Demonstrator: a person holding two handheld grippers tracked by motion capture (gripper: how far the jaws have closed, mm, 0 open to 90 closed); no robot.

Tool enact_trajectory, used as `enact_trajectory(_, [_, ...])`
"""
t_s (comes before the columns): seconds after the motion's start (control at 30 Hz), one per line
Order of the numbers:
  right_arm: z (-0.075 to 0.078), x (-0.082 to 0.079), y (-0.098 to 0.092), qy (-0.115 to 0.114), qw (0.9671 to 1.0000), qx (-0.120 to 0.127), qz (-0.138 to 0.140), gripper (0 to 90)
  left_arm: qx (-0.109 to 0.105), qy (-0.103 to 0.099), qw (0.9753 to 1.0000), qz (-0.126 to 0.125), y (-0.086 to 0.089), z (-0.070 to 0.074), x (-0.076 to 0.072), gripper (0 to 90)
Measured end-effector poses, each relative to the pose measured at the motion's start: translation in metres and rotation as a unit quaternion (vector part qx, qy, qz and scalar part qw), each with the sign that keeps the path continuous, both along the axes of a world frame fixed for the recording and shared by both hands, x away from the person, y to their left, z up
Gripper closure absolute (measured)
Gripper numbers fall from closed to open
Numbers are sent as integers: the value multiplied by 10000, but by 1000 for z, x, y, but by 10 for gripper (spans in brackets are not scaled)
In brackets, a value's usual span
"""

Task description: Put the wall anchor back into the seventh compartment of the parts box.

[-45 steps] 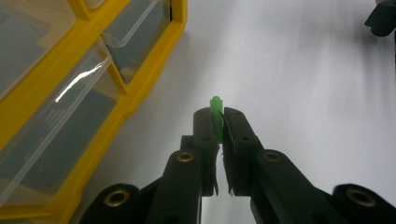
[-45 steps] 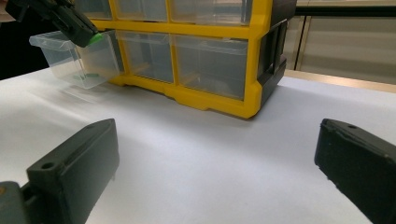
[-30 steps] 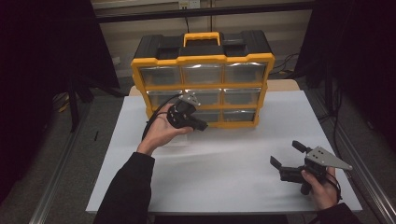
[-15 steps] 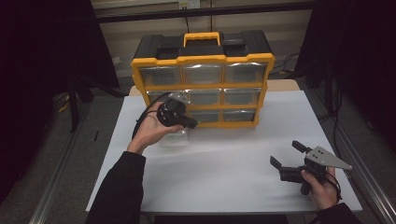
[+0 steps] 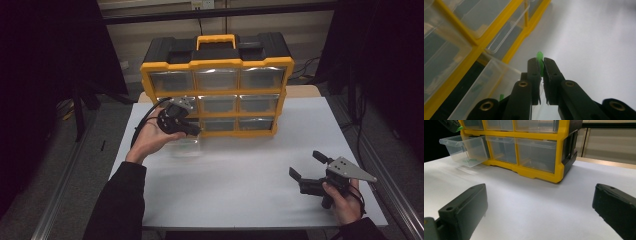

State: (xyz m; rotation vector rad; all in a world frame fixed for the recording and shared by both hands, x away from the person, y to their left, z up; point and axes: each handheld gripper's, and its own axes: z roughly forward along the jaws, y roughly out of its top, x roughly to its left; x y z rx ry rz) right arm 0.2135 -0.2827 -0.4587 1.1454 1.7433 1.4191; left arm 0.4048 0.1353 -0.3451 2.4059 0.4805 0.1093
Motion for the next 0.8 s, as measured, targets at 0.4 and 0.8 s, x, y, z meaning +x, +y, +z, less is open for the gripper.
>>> enact_trajectory(0.4, [0,0,0,-2,10000,-3,-11,0,189,82,9996,176,15,-3,6,846])
enact_trajectory(0.8, [0,0,0,-3,10000,-14,-6,0,587,93,9977,314,29,-10,16,846])
